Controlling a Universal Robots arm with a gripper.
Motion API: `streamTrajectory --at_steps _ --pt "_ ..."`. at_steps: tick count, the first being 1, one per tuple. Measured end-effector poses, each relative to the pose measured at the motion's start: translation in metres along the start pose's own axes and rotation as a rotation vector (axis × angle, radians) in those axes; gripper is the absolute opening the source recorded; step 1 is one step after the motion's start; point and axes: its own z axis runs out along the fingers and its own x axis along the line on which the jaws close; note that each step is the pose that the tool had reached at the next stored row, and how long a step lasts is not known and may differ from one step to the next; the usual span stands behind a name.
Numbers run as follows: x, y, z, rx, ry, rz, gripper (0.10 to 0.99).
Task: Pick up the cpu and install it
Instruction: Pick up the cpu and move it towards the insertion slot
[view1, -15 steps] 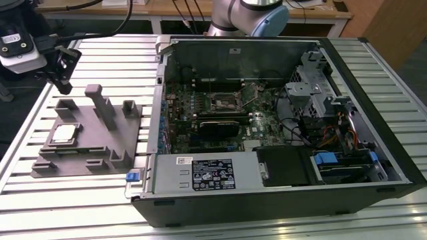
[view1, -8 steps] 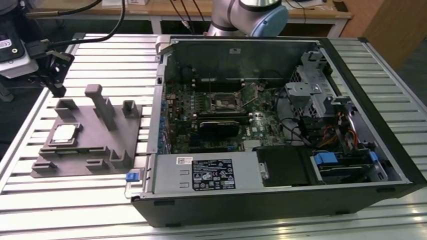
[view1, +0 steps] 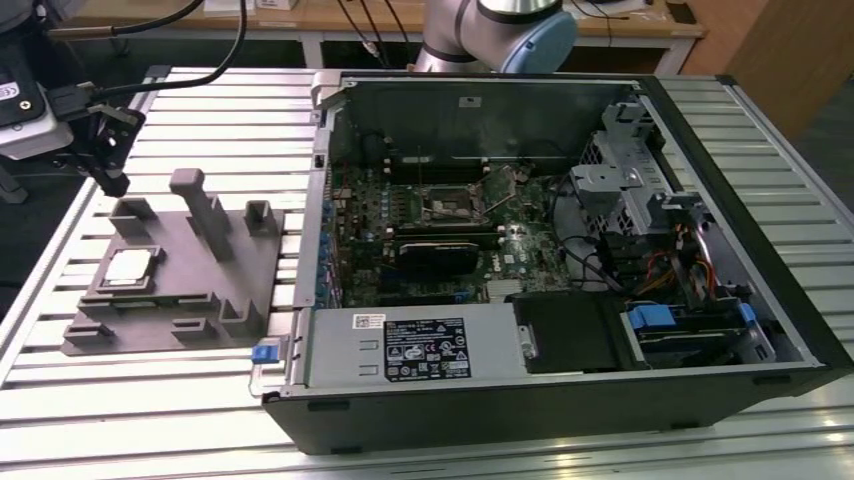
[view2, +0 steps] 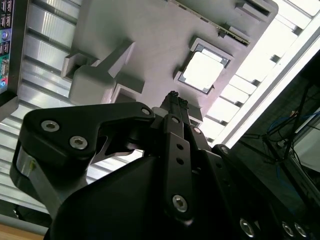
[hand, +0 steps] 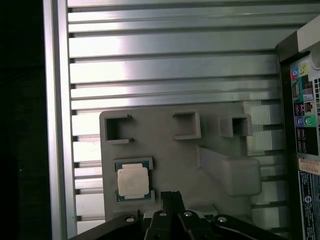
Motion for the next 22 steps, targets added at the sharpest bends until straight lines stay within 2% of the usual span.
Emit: streamTrajectory --at_steps 12,22 --pt "0.0017 -0.0001 0.0008 0.0 0.0 0.0 0.106" --pt "0.0144 -0.0017 0.0078 0.0 -0.0001 0.0 0.106"
